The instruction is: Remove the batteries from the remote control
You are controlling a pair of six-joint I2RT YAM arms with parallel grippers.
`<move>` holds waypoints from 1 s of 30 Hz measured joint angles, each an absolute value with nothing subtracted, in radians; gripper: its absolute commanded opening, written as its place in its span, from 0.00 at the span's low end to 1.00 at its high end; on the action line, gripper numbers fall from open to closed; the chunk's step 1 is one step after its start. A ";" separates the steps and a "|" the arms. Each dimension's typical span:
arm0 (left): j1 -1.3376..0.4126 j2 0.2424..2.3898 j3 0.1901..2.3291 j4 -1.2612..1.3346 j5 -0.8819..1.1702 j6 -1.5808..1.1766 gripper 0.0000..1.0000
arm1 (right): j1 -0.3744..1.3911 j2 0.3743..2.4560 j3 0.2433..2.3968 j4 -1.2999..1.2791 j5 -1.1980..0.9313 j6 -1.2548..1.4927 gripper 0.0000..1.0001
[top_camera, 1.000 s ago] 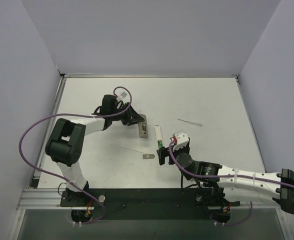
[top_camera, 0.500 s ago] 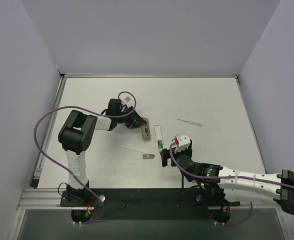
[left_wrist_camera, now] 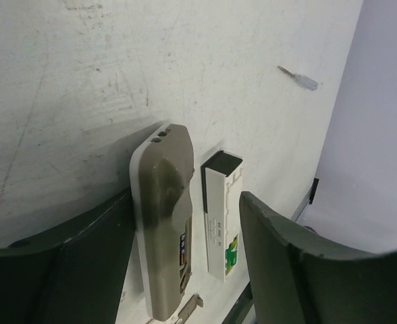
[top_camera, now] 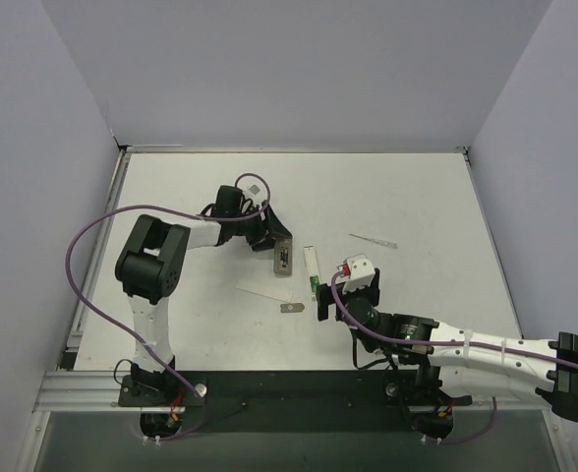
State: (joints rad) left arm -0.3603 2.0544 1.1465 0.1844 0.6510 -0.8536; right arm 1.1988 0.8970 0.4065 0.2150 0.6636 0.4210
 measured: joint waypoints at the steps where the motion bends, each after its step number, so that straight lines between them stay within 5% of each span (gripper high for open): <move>1: -0.361 2.047 1.163 0.146 0.638 -0.840 0.75 | 1.194 0.899 0.420 0.198 0.668 0.424 0.86; 10: -0.351 1.942 1.283 -0.262 0.441 -0.687 0.81 | 0.958 0.970 0.627 0.053 0.625 0.430 0.84; 21: -0.337 1.696 1.301 -0.542 0.439 -0.518 0.80 | 0.332 1.205 0.779 0.013 0.252 0.343 0.81; 30: -0.339 1.586 1.169 -0.573 0.429 -0.455 0.79 | 0.071 1.596 1.039 -0.073 -0.032 0.123 0.63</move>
